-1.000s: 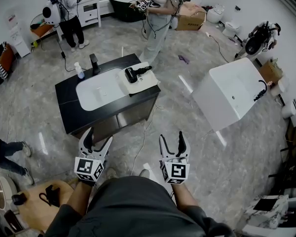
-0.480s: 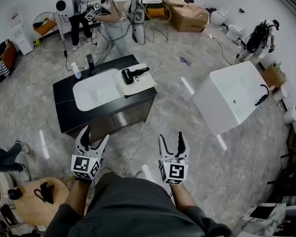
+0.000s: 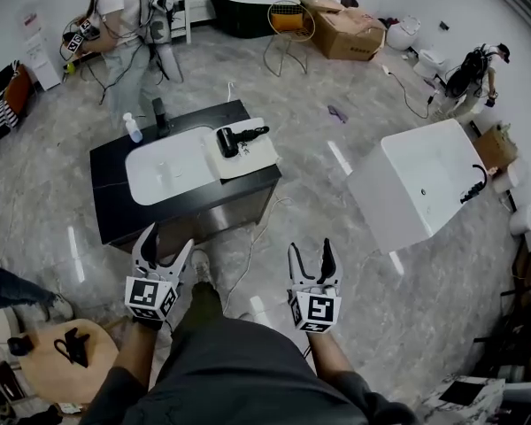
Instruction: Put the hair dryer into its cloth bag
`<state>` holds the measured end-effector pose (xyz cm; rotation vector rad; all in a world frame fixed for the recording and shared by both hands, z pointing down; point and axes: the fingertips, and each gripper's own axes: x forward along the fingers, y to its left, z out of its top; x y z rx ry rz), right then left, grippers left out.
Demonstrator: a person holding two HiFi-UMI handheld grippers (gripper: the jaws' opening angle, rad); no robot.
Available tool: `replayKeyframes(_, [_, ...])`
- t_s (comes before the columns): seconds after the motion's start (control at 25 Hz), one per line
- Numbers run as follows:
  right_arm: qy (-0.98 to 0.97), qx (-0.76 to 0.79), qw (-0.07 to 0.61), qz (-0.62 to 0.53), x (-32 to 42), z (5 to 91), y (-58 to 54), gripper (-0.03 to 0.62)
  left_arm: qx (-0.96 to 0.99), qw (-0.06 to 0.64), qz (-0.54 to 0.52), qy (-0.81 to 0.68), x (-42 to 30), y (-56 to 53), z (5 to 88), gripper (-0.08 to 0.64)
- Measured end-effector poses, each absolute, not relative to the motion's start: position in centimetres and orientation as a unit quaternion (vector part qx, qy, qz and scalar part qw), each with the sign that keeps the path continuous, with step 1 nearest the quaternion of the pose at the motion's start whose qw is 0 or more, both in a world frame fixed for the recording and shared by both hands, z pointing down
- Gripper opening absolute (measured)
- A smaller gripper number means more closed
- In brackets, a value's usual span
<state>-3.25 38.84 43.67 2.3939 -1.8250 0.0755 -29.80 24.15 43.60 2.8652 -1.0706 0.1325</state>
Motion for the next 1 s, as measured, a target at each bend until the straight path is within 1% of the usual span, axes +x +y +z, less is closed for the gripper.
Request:
replayKeyframes(0.28, [-0.585, 0.806, 0.083, 0.033, -0.3, 44.8, 32.1, 0.316, 0.940, 0.058, 0.045, -0.334, -26.6, 15.3, 46.0, 0.348])
replayKeyframes(0.64, [-0.565, 0.818, 0.101, 0.031, 2.8, 43.4, 19.3, 0.316, 0.953, 0.076, 0.060, -0.286, -22.1, 4.1, 46.6, 0.347])
replayKeyframes(1.0, [-0.567, 0.816, 0.108, 0.027, 4.0, 42.9, 10.7, 0.316, 0.957, 0.081, 0.070, -0.268, -20.1, -3.0, 46.8, 0.347])
